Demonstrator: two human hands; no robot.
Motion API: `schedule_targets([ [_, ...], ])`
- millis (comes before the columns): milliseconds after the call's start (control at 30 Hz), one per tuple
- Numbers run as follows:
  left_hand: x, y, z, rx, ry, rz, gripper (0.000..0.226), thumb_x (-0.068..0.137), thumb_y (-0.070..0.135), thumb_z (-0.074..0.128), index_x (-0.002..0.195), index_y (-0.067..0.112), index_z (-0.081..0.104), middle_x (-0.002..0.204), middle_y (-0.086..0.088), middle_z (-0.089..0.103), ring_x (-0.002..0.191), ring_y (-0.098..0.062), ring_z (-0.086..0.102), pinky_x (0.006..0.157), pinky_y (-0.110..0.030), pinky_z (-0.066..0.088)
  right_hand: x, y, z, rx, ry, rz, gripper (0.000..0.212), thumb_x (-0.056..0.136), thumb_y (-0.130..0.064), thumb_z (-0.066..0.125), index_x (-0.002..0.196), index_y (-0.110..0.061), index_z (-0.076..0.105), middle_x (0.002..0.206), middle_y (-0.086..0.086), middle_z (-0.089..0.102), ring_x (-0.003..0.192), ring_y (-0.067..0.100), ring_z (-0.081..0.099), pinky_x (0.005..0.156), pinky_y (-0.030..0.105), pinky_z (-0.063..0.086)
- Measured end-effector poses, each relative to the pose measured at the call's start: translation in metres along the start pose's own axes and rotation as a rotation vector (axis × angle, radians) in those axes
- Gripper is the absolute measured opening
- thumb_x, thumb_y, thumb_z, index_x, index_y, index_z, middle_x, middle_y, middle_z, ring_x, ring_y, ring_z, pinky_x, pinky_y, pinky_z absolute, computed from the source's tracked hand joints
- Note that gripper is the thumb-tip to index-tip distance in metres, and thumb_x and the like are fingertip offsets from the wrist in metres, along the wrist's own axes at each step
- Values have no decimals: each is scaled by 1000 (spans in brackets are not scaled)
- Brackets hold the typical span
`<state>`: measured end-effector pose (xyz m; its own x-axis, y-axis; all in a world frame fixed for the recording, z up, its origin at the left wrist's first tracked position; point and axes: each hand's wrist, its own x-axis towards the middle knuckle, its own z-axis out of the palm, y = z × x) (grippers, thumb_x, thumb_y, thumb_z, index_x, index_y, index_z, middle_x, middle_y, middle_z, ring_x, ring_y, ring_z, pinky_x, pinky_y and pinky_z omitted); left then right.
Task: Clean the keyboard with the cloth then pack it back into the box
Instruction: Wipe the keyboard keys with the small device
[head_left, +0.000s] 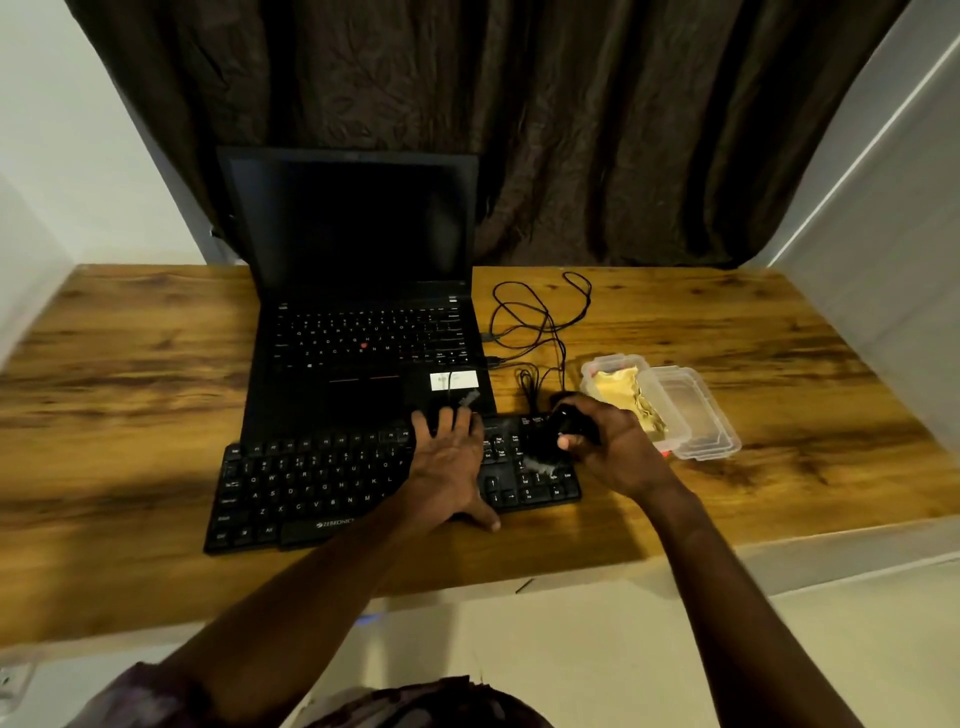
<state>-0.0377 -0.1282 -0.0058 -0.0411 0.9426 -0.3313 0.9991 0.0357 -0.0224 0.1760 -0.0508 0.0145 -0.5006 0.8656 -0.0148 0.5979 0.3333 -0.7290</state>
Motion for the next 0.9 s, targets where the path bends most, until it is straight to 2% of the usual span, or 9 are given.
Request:
schedule_targets([
  [100,0,1,-1,10,-1,-2,144,44,84,74,153,8,18,152,-10,21,135,-33,23,111,-65,12,8,-4,9,-50,111,-35,39,88,-14,70,123,-27,58,112,4,66,103,20,63,84,29,57],
  [233,0,1,-2,13,-4,-2,145,45,83,74,154,9,16,154,-10,20,136,-33,24,111,-66,10,11,-6,12,-103,189,-58,39,87,-14,69,120,-31,56,112,2,67,102,20,64,85,34,57],
  [333,-1,1,-3,9,-16,2,146,46,82,75,156,11,10,157,-9,16,138,-34,22,111,-67,8,2,-4,6,-57,96,-68,41,86,-9,71,121,-26,59,109,1,66,101,19,63,86,32,56],
  [433,-1,2,-4,14,-24,1,145,47,80,75,156,11,8,158,-10,15,139,-34,21,112,-67,8,-7,4,-5,-73,-7,-72,40,86,-16,71,122,-28,59,109,2,67,102,19,65,86,35,58],
  [567,-1,4,-5,15,-34,-4,145,48,79,76,156,10,9,156,-8,17,138,-34,22,113,-67,9,-10,5,-16,-25,-74,-56,42,85,-9,73,124,-18,61,112,5,68,106,18,64,85,14,52],
  [600,-1,4,-5,11,-36,-5,145,48,78,77,156,10,9,156,-9,18,138,-34,22,113,-67,8,-9,6,-16,-31,-64,-44,42,85,-9,72,125,-18,61,114,6,67,107,19,64,86,16,52],
  [700,-1,5,-5,1,-35,-15,145,47,77,78,156,9,10,153,-10,20,137,-33,24,113,-67,9,0,4,-9,-74,22,-35,43,87,-11,70,126,-26,59,117,5,65,108,20,61,90,34,56],
  [800,-1,5,-5,6,-35,-21,146,46,78,78,156,9,10,152,-11,22,136,-33,25,112,-67,9,7,1,0,-121,149,-52,43,86,-9,69,124,-27,57,115,7,67,105,22,62,89,38,56],
  [900,0,6,-4,8,-37,-12,146,46,78,78,156,9,11,152,-11,22,136,-33,25,112,-68,8,5,1,0,-125,175,-32,43,86,-9,69,123,-27,58,114,7,67,104,25,62,89,41,56],
])
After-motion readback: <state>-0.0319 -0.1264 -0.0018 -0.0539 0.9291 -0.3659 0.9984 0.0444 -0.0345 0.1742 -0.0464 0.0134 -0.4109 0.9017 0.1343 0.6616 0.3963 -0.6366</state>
